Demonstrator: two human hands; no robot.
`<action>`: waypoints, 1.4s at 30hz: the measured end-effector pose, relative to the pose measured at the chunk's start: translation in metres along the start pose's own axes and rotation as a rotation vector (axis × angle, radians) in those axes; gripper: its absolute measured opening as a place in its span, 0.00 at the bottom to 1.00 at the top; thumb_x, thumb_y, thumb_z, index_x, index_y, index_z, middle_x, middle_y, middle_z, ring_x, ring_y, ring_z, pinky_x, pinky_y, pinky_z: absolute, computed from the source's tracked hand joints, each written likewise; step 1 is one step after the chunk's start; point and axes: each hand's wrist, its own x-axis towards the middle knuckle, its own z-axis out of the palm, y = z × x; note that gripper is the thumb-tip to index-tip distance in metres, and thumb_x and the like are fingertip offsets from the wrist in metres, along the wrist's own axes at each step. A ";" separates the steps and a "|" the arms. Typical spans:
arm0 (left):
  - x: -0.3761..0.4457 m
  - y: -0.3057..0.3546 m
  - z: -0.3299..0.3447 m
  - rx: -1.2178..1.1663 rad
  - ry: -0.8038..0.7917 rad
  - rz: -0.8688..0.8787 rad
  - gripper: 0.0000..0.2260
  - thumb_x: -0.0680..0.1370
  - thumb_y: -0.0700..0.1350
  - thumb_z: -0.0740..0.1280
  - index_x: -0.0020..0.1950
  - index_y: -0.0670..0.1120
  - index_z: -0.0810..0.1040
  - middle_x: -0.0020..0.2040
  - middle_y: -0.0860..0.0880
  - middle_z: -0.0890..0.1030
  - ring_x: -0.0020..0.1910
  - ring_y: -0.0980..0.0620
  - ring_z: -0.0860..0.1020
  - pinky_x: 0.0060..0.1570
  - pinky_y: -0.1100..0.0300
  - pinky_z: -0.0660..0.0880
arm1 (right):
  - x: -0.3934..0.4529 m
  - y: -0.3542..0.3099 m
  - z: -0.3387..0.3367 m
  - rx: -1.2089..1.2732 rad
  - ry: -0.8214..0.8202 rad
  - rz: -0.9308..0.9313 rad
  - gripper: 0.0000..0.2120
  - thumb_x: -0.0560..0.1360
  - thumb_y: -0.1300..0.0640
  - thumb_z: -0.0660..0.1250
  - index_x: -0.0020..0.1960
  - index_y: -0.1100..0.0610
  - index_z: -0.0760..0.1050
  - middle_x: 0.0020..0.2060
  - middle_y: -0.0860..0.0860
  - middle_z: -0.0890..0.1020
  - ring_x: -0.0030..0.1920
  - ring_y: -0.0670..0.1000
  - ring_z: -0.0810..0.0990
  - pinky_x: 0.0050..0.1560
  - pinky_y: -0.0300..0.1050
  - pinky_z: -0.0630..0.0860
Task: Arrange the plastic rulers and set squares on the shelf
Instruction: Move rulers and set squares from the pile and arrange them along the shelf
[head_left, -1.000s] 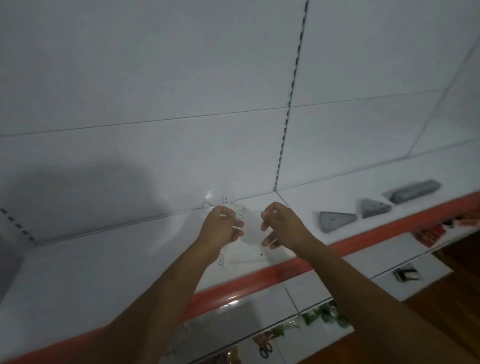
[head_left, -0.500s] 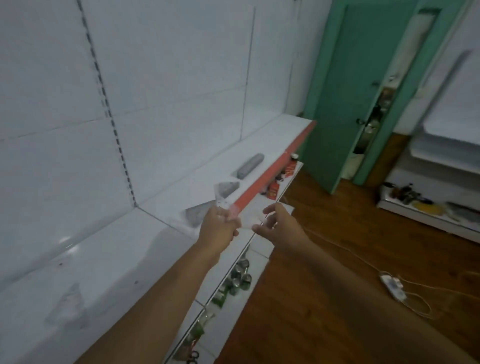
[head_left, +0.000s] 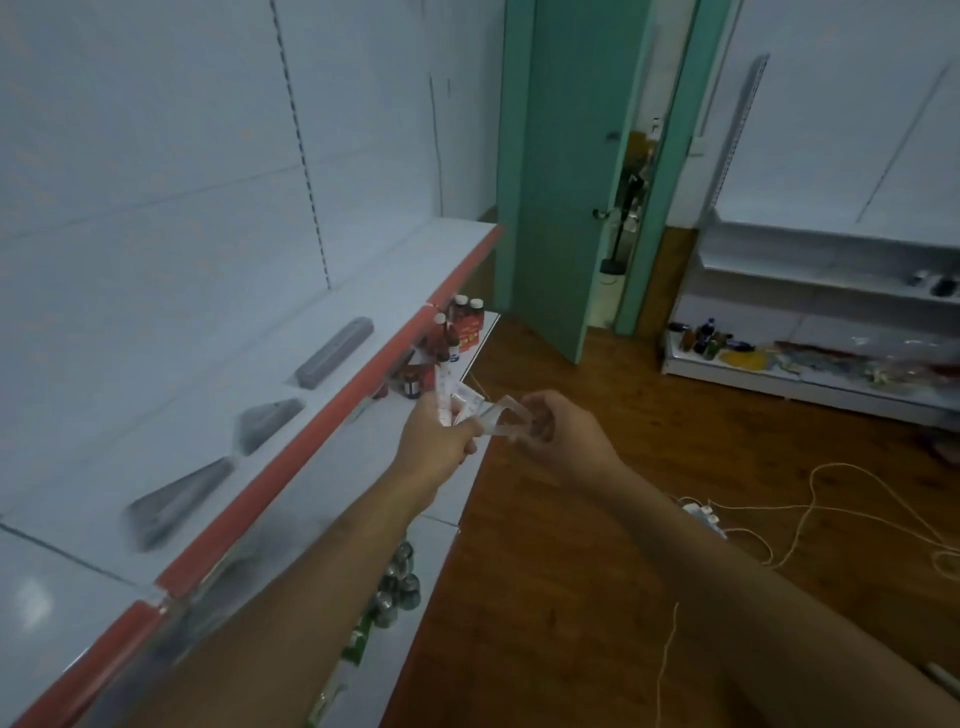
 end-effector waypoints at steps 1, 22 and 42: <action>0.010 0.004 0.012 0.012 -0.004 0.019 0.16 0.76 0.45 0.70 0.62 0.46 0.72 0.45 0.46 0.80 0.34 0.54 0.77 0.29 0.68 0.71 | 0.010 0.009 -0.009 -0.003 0.014 -0.002 0.23 0.72 0.54 0.72 0.65 0.50 0.69 0.49 0.45 0.77 0.45 0.44 0.77 0.39 0.33 0.76; 0.238 0.014 0.019 -0.086 0.296 -0.068 0.03 0.77 0.45 0.67 0.47 0.47 0.74 0.38 0.47 0.79 0.31 0.57 0.76 0.29 0.66 0.71 | 0.271 0.045 0.024 -0.064 -0.091 -0.160 0.20 0.73 0.51 0.71 0.63 0.52 0.73 0.49 0.48 0.79 0.44 0.46 0.78 0.44 0.40 0.80; 0.220 -0.035 -0.124 0.042 1.165 -0.279 0.11 0.72 0.45 0.74 0.46 0.46 0.73 0.41 0.48 0.79 0.29 0.54 0.78 0.32 0.59 0.76 | 0.357 -0.086 0.216 0.124 -0.671 -0.880 0.21 0.70 0.47 0.73 0.59 0.54 0.75 0.44 0.47 0.77 0.45 0.46 0.76 0.49 0.43 0.75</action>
